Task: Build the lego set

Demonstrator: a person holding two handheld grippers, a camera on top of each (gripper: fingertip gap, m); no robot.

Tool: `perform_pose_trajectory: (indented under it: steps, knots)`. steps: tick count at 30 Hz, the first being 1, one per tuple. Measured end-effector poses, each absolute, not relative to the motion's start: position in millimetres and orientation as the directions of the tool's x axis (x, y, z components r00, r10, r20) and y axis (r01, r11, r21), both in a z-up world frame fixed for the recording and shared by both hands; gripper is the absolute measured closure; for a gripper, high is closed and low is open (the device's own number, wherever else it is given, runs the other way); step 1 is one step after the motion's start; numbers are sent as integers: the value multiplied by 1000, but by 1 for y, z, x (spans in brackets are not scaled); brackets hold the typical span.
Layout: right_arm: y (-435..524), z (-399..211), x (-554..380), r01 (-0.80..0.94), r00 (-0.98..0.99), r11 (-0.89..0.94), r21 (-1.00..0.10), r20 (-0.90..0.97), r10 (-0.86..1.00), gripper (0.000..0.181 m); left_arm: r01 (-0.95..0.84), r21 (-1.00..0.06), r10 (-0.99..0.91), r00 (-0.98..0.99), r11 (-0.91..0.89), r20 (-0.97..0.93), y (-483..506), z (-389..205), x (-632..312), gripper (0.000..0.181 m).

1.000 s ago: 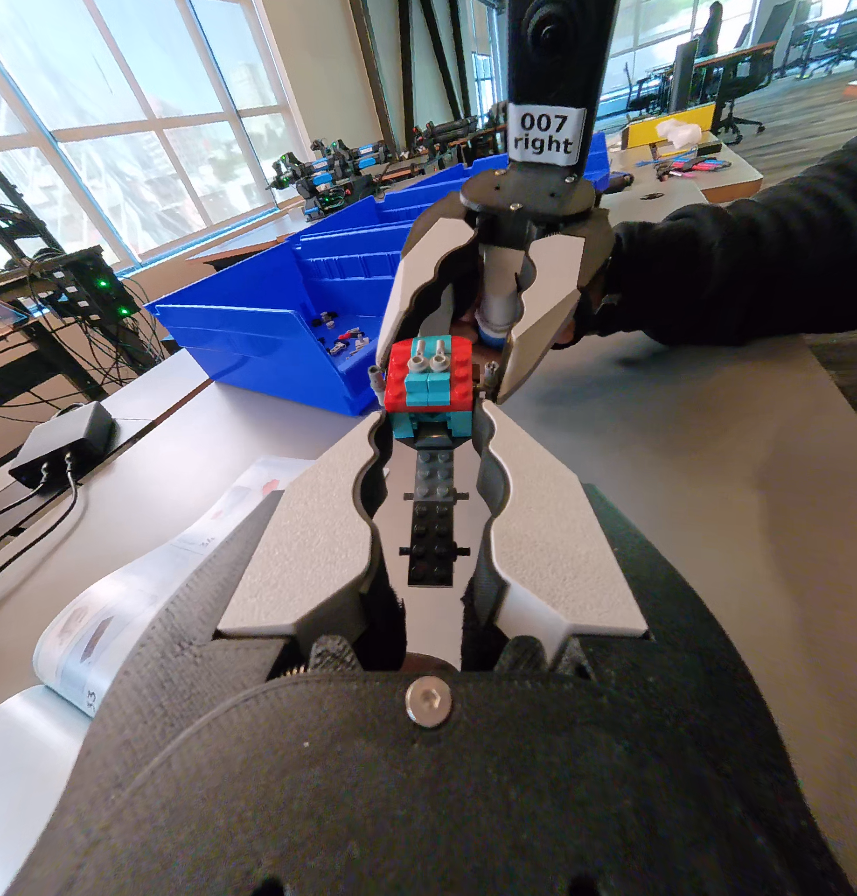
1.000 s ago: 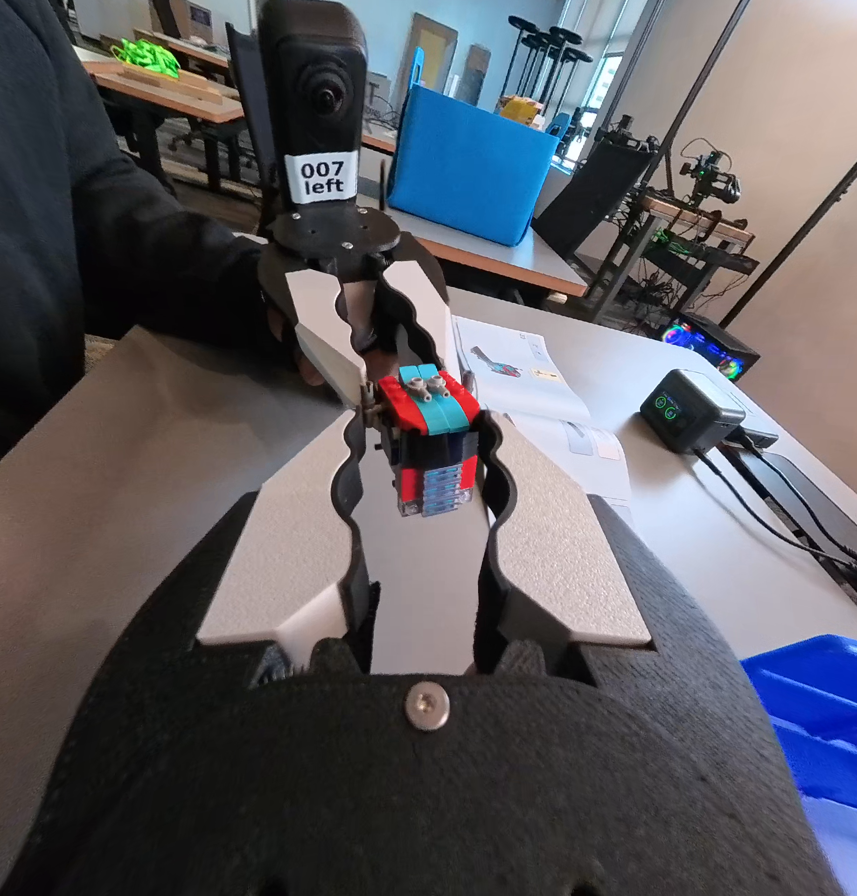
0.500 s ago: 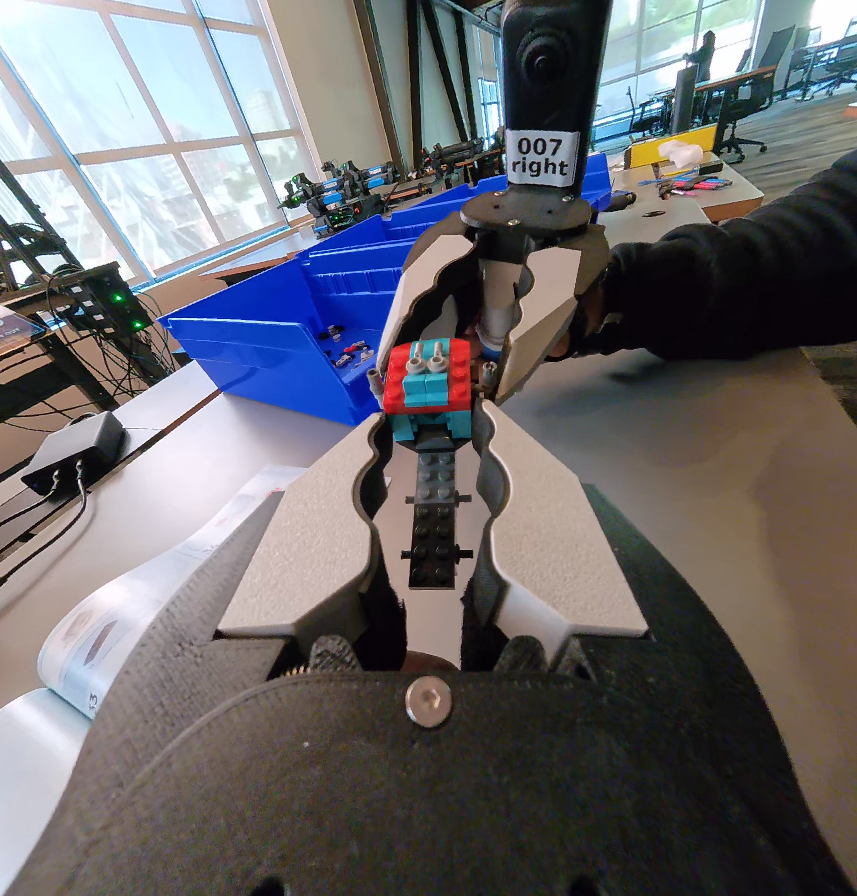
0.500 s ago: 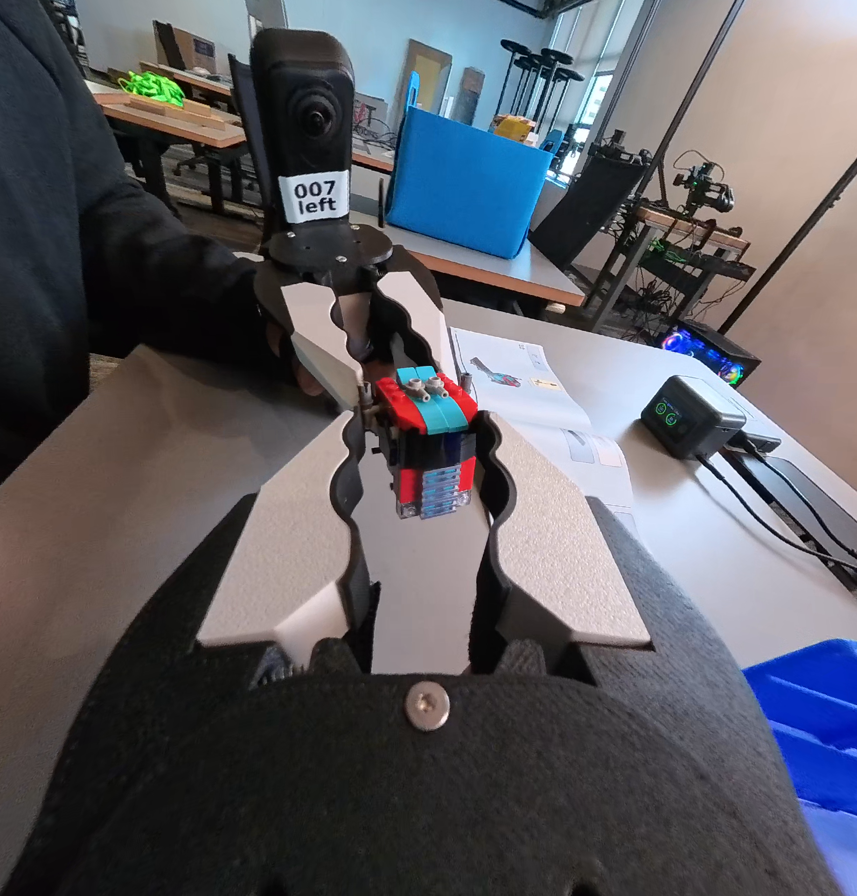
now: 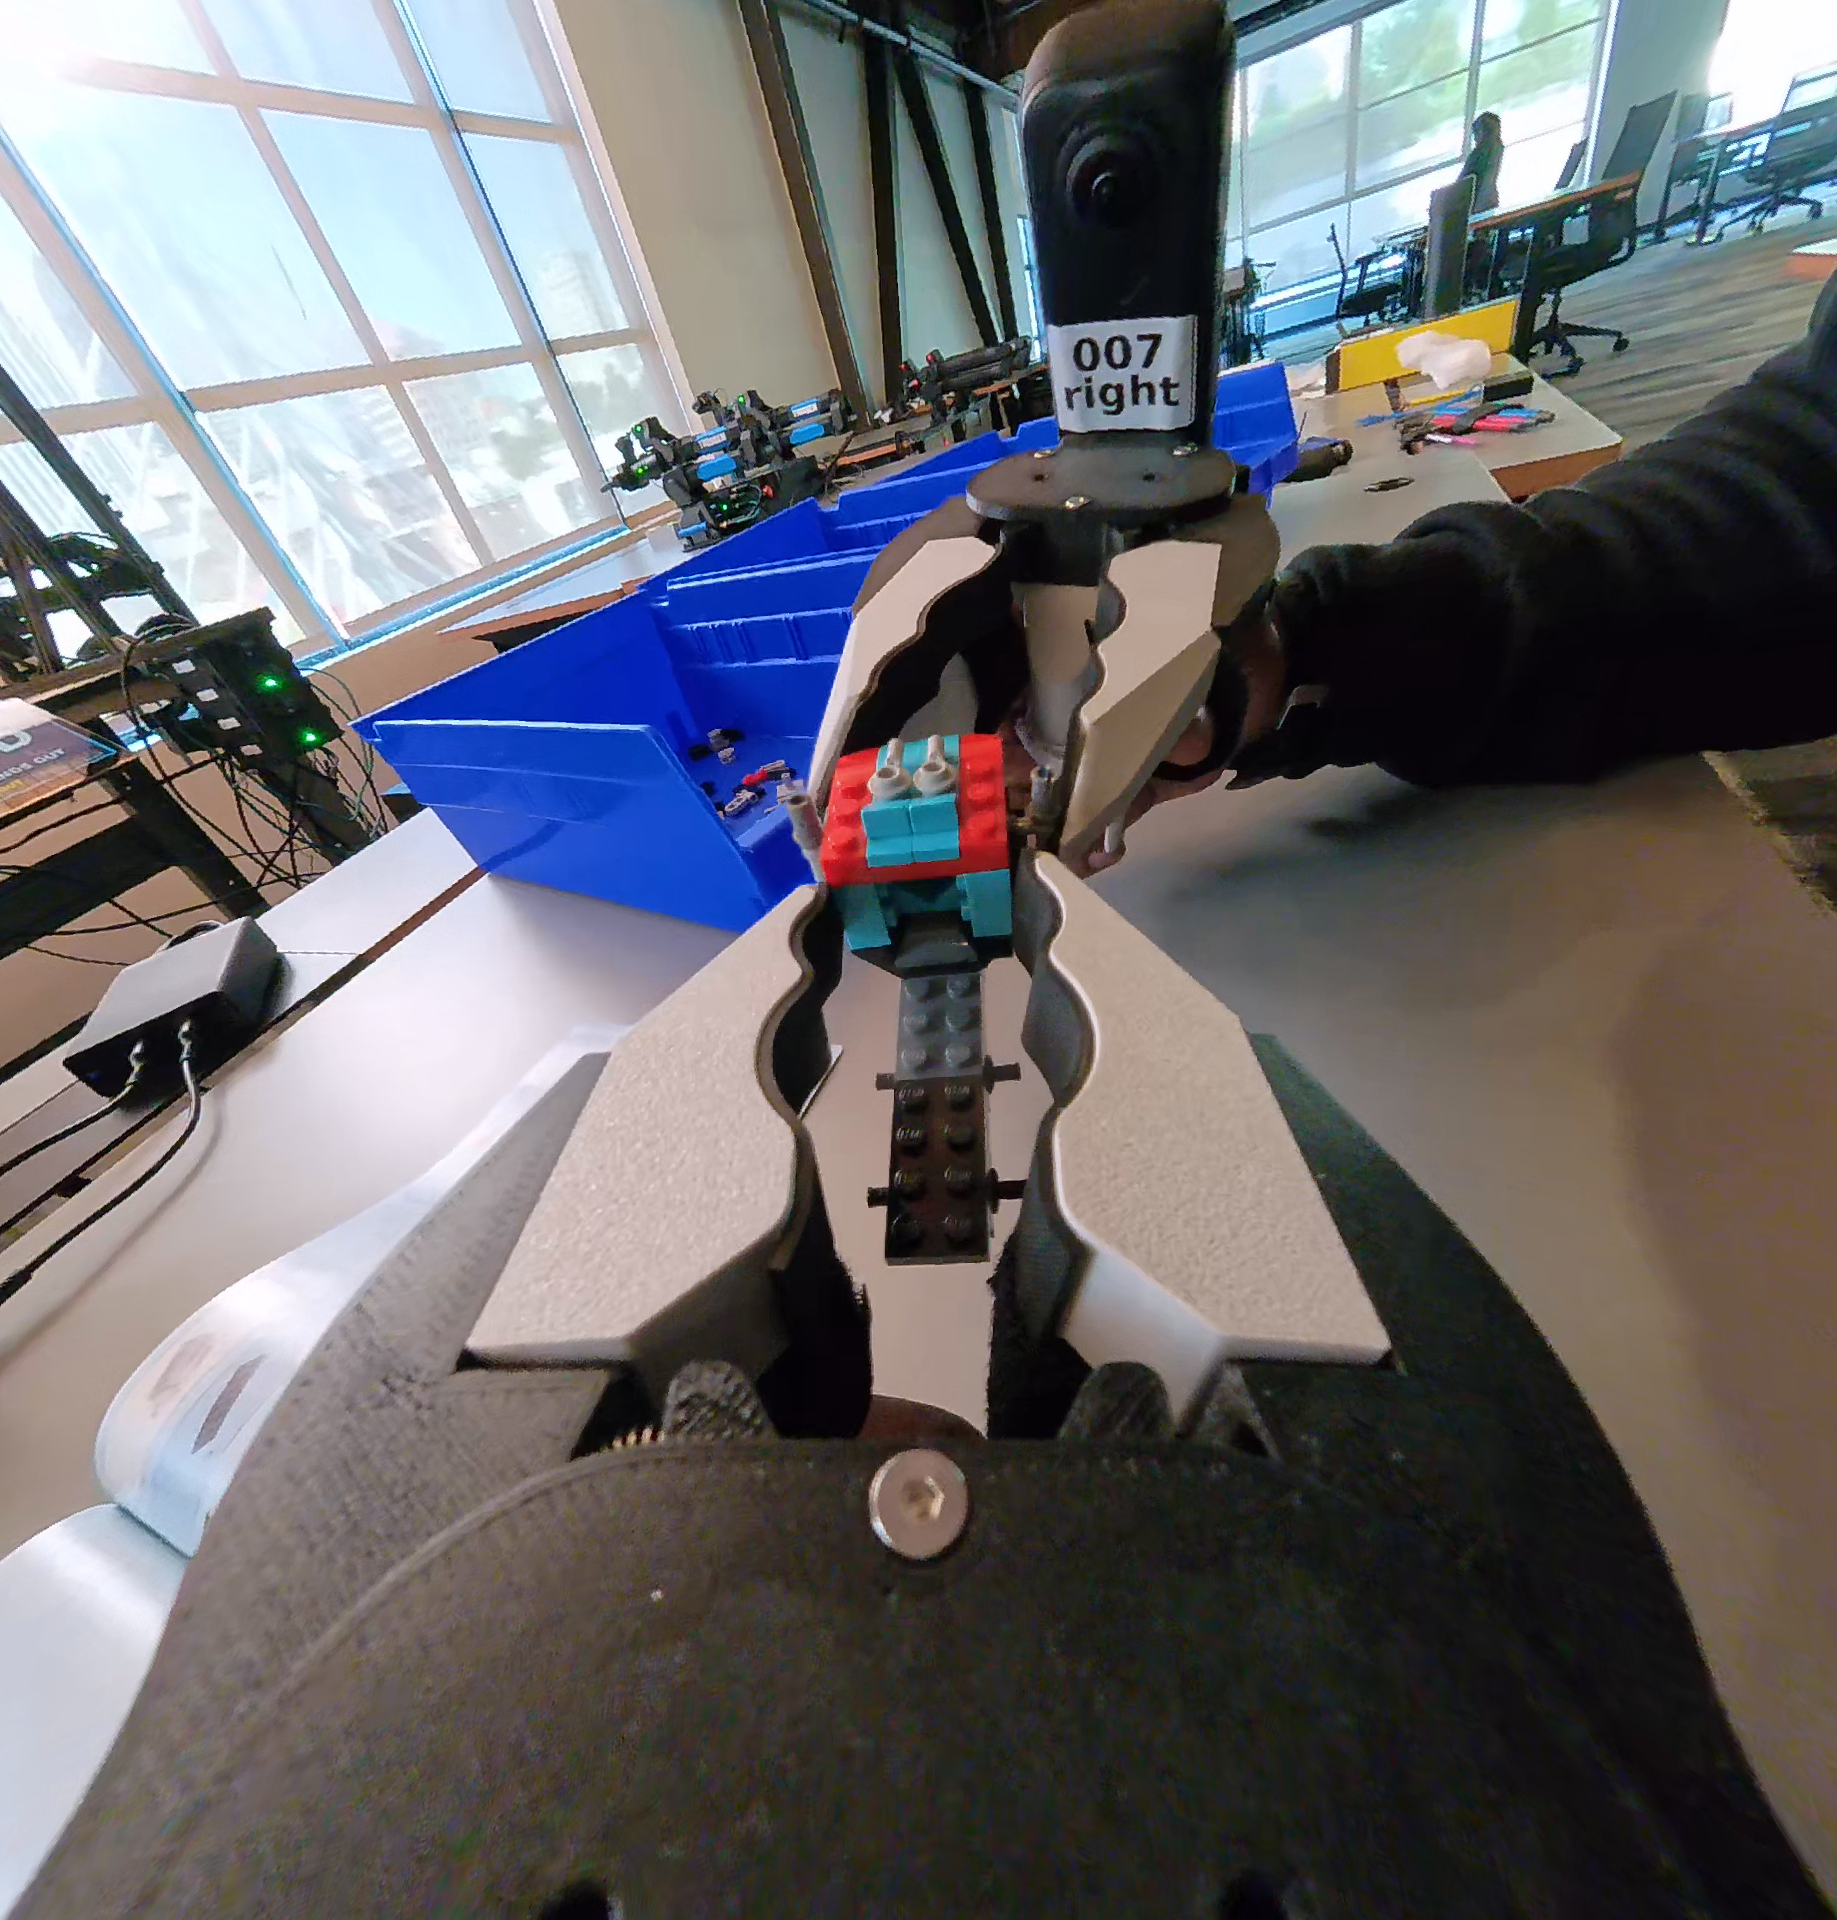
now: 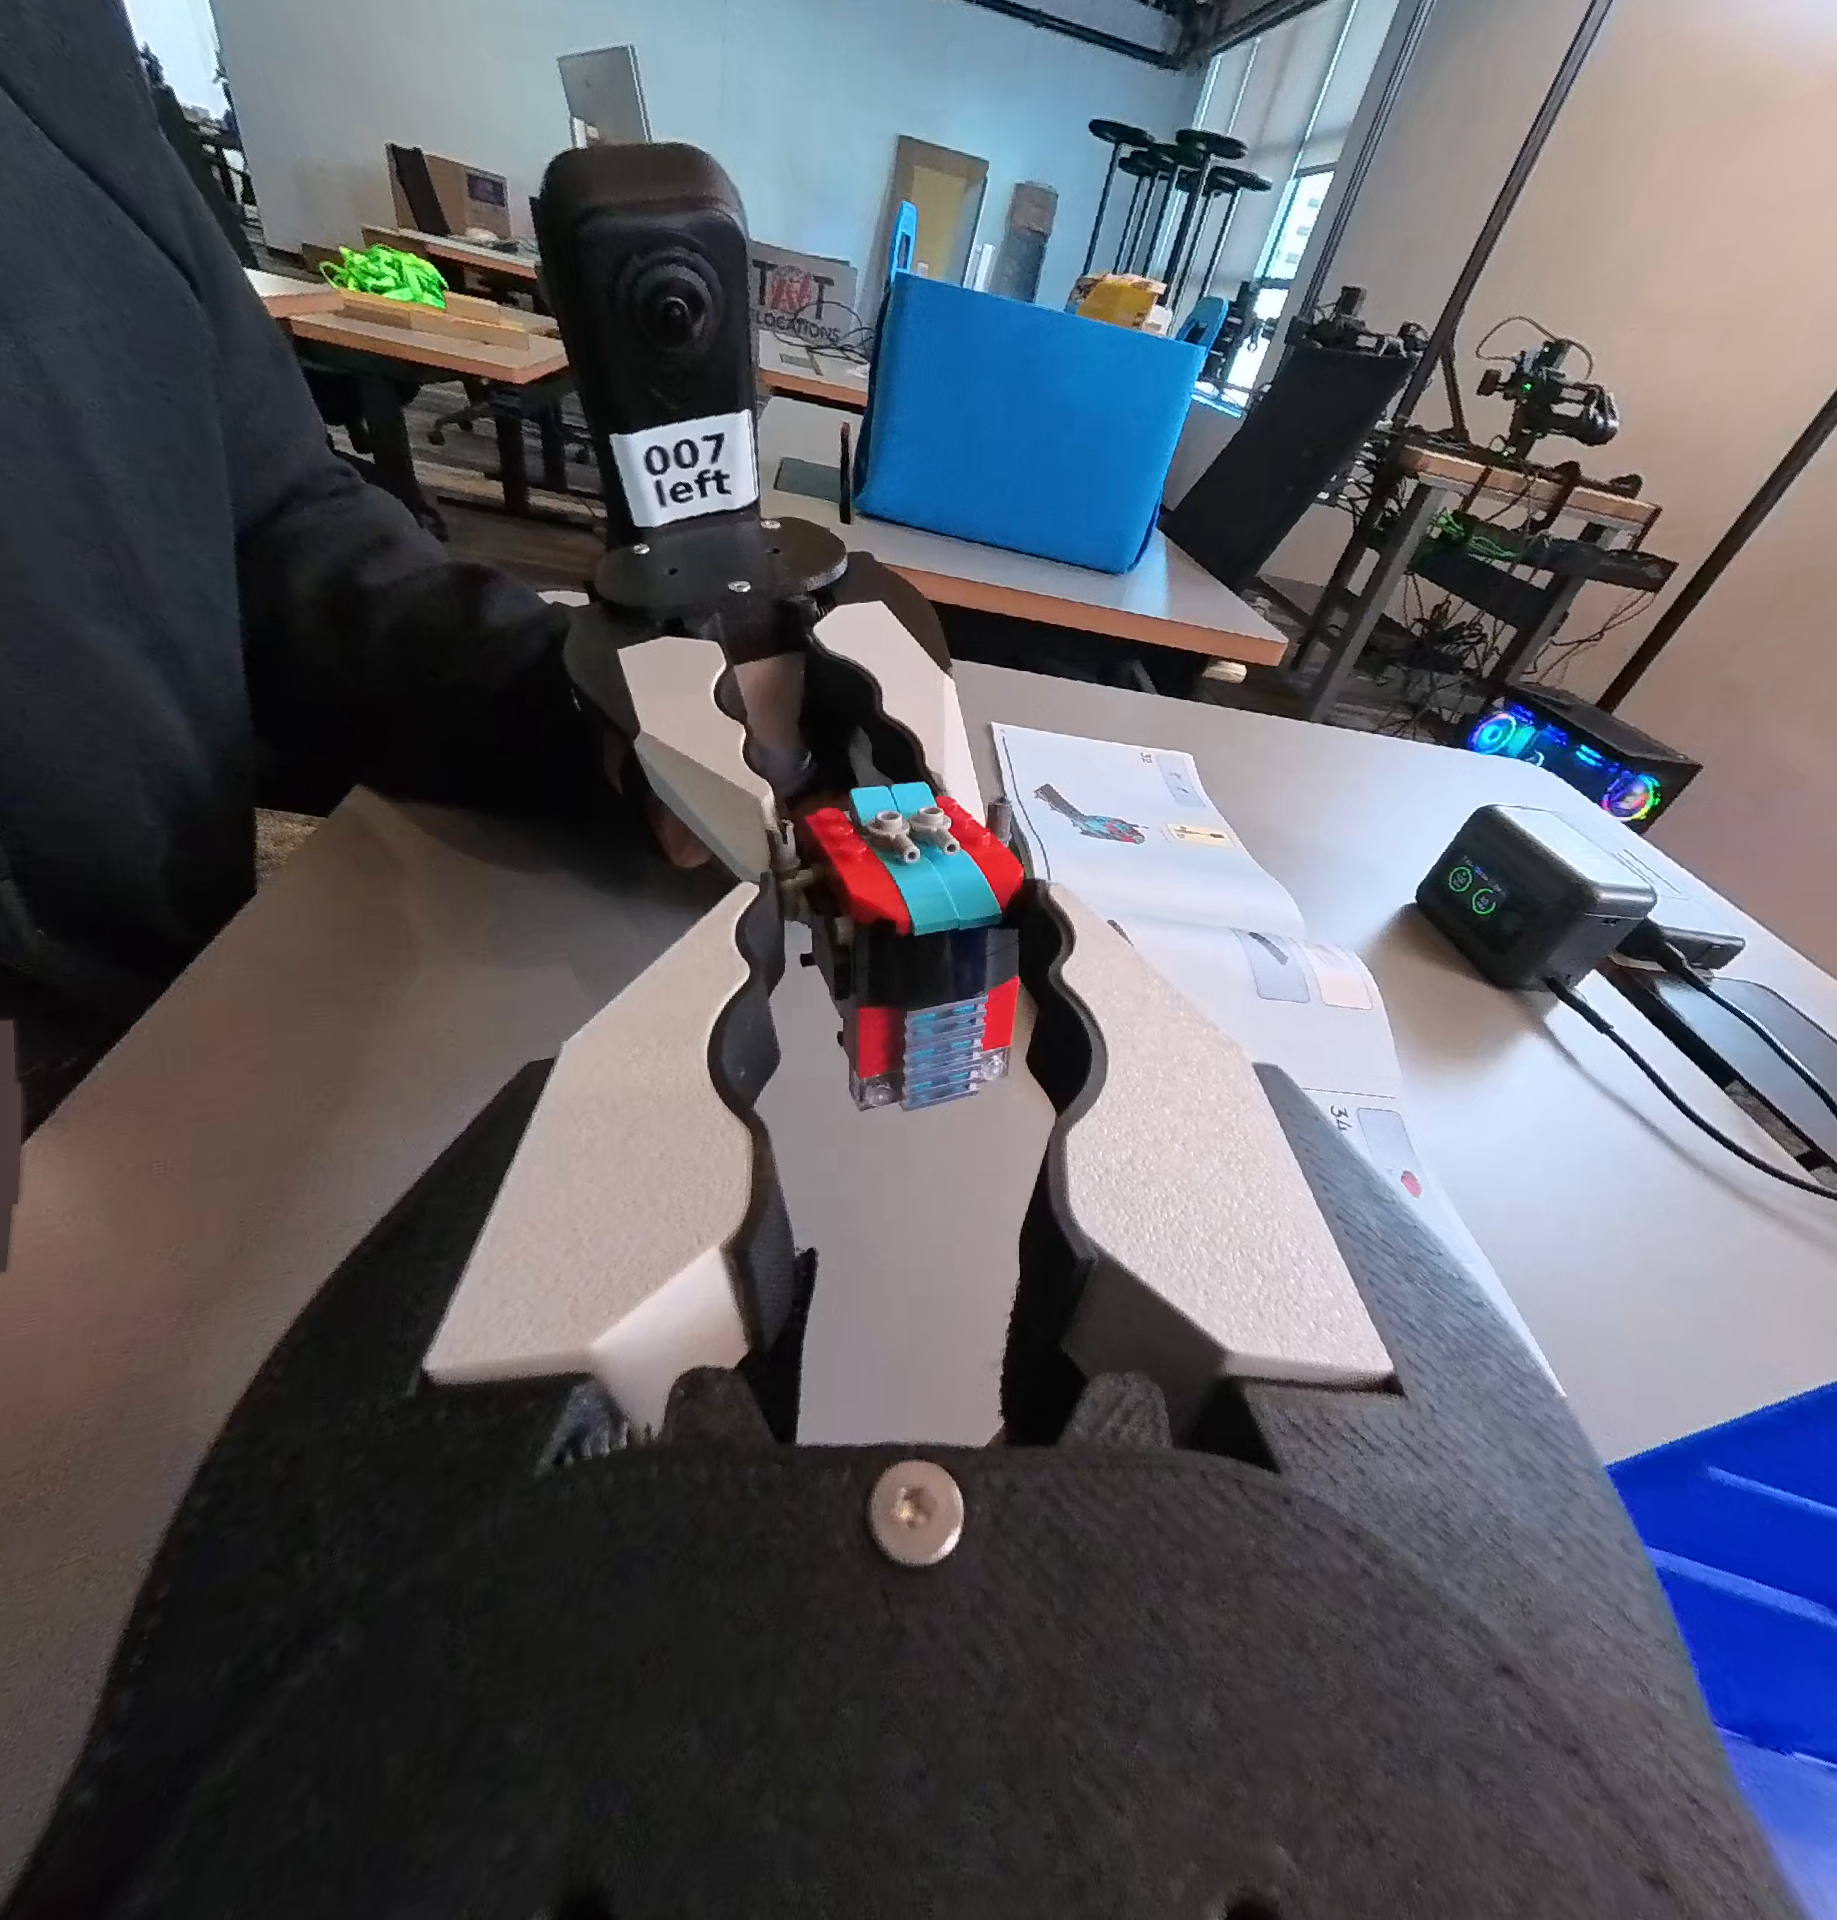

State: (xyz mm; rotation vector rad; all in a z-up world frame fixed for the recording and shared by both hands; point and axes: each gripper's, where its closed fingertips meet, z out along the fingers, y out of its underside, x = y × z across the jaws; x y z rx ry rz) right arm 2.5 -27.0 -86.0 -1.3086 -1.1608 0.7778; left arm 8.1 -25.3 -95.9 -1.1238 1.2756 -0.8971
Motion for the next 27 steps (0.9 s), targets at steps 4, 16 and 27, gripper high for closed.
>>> perform_pose_trajectory:
  steps: [4, 16, 27]
  knots:
    - [-28, -85, 2, 163, 283, 149, -975, 191, 940, 135, -73, -967, -962, 109, 242, -249, -26, -95, 8, 148]
    - [-27, -75, 1, 114, 329, 198, -973, 225, 917, 129, -15, -978, -969, 133, 206, -206, -22, -85, 8, 148]
    - [-28, -68, -1, 64, 336, 215, -975, 224, 915, 133, 54, -989, -987, 93, 139, -133, -27, -79, 7, 148]
